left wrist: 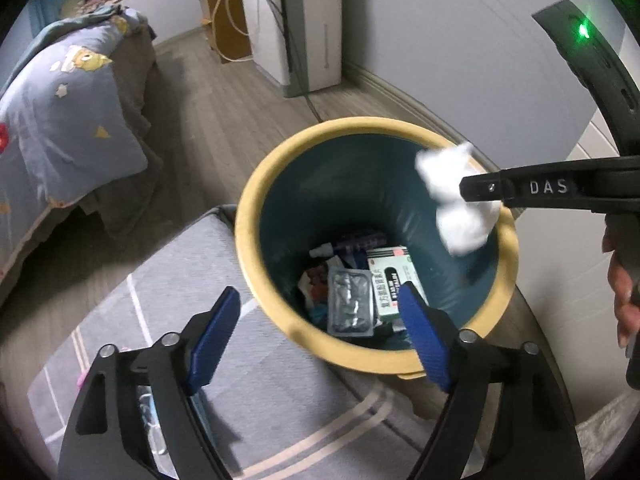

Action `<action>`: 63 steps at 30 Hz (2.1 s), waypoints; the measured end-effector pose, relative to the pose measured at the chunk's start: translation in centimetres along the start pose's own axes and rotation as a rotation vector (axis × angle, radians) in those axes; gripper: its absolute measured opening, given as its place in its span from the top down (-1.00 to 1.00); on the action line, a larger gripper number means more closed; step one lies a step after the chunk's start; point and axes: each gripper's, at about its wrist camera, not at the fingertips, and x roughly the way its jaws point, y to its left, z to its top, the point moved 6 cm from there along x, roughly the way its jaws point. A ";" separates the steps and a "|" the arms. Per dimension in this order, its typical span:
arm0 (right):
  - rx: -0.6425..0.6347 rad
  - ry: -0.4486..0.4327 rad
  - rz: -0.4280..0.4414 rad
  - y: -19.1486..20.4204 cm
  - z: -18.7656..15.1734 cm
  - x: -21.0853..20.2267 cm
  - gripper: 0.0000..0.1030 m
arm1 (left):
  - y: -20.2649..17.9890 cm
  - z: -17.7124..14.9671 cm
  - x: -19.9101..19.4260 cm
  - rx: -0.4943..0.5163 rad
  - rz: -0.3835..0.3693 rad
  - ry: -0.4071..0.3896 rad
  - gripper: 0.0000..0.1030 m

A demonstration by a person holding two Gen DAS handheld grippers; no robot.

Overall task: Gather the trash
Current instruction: 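Carry the blister pack and tissue over the bin and open both grippers, then move both tools back over the blue face masks on the mat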

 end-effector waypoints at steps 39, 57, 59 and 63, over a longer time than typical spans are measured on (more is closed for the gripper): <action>-0.186 -0.131 -0.002 13.8 -1.6 -6.8 -0.89 | 14.5 -6.6 -13.2 -0.206 0.207 -0.114 -0.89; -0.340 -0.024 0.051 25.2 -5.6 -1.9 -0.89 | 24.2 -14.0 -16.2 -0.377 0.304 -0.065 -0.89; -0.360 -0.007 0.044 25.9 -6.0 -1.2 -0.89 | 24.9 -14.5 -16.0 -0.383 0.308 -0.055 -0.89; -0.400 0.028 0.015 27.1 -6.8 0.6 -0.89 | 25.5 -15.4 -15.0 -0.373 0.322 -0.017 -0.89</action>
